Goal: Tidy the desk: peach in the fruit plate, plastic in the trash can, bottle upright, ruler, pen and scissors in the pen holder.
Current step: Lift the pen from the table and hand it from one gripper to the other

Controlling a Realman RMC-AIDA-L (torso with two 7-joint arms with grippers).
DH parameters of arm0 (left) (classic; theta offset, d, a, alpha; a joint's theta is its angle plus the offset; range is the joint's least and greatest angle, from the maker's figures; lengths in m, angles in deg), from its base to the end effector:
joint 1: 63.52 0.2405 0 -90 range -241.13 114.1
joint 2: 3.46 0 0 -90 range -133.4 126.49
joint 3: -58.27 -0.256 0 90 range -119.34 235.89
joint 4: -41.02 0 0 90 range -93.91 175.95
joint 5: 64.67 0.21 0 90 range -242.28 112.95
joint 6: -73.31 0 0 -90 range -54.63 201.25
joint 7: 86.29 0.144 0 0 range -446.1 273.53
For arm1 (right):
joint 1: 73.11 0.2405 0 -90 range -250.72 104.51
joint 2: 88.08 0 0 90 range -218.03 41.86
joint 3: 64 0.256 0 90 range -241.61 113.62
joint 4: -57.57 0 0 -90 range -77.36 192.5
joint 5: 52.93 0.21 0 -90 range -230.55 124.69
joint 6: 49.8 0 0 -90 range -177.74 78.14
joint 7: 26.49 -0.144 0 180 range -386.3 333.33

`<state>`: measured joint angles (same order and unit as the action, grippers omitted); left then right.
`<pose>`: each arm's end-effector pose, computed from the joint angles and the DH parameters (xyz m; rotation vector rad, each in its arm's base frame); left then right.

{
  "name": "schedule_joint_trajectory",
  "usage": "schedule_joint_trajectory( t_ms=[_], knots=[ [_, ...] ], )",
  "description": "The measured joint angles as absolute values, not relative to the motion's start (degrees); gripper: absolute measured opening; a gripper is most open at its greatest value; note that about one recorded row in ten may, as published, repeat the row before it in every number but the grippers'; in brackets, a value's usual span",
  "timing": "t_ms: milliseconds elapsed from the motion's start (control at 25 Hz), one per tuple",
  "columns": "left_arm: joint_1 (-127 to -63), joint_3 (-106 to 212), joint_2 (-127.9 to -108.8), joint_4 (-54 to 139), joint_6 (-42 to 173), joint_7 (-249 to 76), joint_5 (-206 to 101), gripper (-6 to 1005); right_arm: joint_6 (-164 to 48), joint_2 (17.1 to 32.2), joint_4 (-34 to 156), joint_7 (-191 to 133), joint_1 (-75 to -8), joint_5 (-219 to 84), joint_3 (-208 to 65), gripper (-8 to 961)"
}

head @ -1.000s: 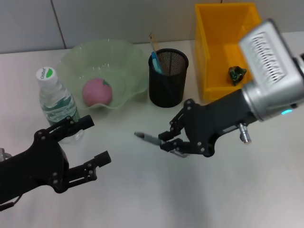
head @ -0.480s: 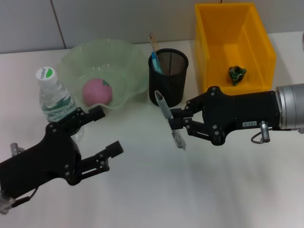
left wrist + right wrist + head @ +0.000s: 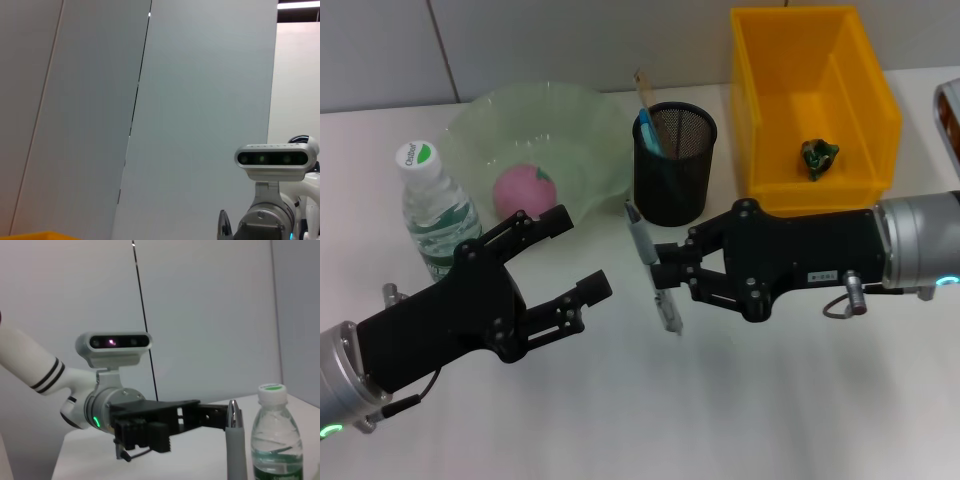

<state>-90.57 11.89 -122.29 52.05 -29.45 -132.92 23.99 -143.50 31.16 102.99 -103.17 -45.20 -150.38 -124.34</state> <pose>-0.2468 0.2651 -0.0335 -2.5071 -0.3281 -1.3582 0.2047 0.3160 -0.0118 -2.9115 0.2548 0.8733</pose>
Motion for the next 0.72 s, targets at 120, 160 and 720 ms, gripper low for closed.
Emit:
schedule_joint_trajectory(
  t_ms=[120,160,720],
  knots=[
    [-91.48,11.87,-122.35,51.30,-28.52,-133.49,23.92,755,-143.43,31.15,100.32,-101.70,-43.88,-149.91,-123.98,117],
    [-91.62,11.86,-122.44,51.05,-28.31,-133.55,23.69,755,-143.18,31.19,98.78,-100.24,-43.32,-149.17,-124.01,117],
    [-93.84,11.87,-122.64,46.31,-25.42,-133.03,21.83,752,-140.74,31.28,93.61,-93.57,-41.20,-148.55,-124.11,116]
  ],
)
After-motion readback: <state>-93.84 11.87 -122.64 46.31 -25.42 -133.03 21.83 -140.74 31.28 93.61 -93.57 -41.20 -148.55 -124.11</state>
